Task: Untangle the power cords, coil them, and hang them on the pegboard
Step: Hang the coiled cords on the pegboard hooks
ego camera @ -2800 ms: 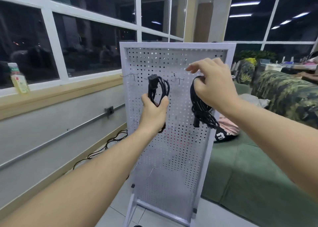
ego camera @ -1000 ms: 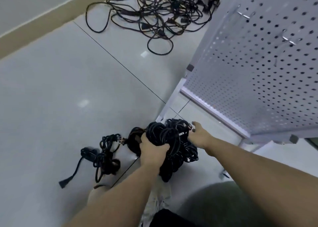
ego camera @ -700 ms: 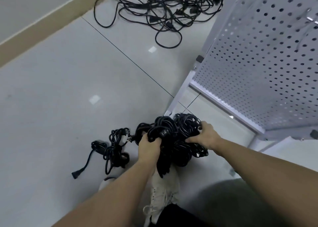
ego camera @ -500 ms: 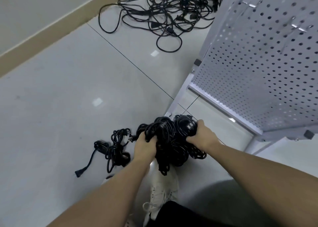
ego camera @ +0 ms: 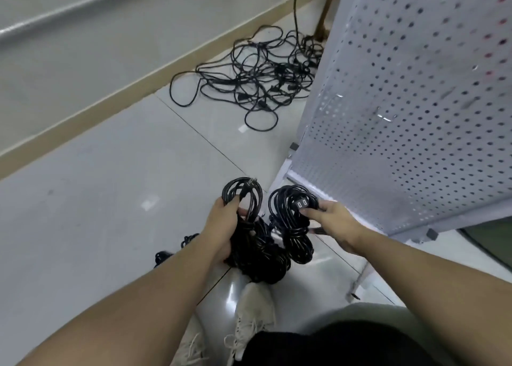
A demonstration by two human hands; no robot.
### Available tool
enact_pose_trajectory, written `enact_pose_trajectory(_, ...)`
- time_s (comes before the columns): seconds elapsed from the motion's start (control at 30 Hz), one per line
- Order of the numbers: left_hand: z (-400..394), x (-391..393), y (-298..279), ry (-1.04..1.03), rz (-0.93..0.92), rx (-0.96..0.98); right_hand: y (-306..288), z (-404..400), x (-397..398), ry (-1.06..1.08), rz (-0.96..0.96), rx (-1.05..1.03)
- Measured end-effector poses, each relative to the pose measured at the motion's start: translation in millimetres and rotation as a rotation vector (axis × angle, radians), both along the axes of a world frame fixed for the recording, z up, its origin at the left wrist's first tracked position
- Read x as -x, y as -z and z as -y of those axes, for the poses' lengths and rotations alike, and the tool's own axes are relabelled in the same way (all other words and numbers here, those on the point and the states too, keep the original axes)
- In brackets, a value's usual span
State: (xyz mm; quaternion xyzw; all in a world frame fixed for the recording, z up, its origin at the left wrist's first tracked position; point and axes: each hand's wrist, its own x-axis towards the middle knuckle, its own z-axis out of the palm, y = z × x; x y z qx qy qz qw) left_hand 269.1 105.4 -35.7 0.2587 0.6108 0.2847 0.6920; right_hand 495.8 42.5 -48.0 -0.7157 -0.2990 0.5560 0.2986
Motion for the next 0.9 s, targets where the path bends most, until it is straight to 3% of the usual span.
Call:
enact_pose_trajectory(0.2, -8, -10, -112, -0.019, 0.249, -0.088, -130, 3, -1, 0.071, -0.019, -0.231)
enact_pose_trajectory(0.37, -7, -33, -218, 0.065, 0.362, -0.315, -240, 22, -3, 0.137, 0.048, -0.453)
enact_pose_trajectory(0.5, 7, -54, -297, 0.072, 0.425, -0.485, -307, 41, -7, 0.310, 0.003, -0.559)
enact_pose_trajectory(0.63, 19, -68, -362, 0.138, 0.443, -0.601, -354, 54, -7, 0.405, -0.014, -0.577)
enact_pose_trajectory(0.8, 27, -78, -414, 0.265, 0.441, -0.663, -407, 71, 1, 0.373, -0.022, -0.618)
enact_pose_trajectory(0.9, 20, -88, -428, 0.190, 0.471, -0.683, -424, 73, -1, 0.331, -0.057, -0.668)
